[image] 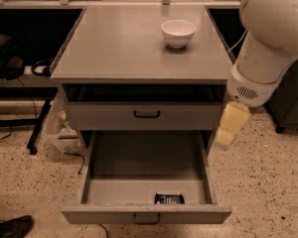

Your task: Pick rxbar blueberry from middle drawer and place on counter

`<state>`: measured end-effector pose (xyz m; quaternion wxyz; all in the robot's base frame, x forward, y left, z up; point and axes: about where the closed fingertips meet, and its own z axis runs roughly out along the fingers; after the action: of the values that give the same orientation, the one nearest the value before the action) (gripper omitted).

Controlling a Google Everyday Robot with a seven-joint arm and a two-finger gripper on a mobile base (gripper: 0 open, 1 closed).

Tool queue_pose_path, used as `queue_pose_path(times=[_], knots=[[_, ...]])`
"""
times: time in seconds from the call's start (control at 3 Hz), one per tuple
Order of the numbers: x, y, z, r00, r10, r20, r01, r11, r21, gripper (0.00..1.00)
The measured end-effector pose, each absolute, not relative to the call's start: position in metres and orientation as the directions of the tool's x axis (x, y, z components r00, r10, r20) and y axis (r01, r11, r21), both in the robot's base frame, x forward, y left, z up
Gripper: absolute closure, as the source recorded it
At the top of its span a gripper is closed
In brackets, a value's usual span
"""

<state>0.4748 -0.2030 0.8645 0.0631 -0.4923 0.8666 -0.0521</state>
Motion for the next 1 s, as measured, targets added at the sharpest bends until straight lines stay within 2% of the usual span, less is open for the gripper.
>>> queue_pose_path(times=[0.67,1.0], knots=[[0.481,-0.223,0.786,-0.726,-0.679,0.111,-0.686,0.701,-0.195,0.0],[0.481,-0.224,0.787,-0.78,-0.619,0.093,-0.623,0.754,-0.209,0.0]])
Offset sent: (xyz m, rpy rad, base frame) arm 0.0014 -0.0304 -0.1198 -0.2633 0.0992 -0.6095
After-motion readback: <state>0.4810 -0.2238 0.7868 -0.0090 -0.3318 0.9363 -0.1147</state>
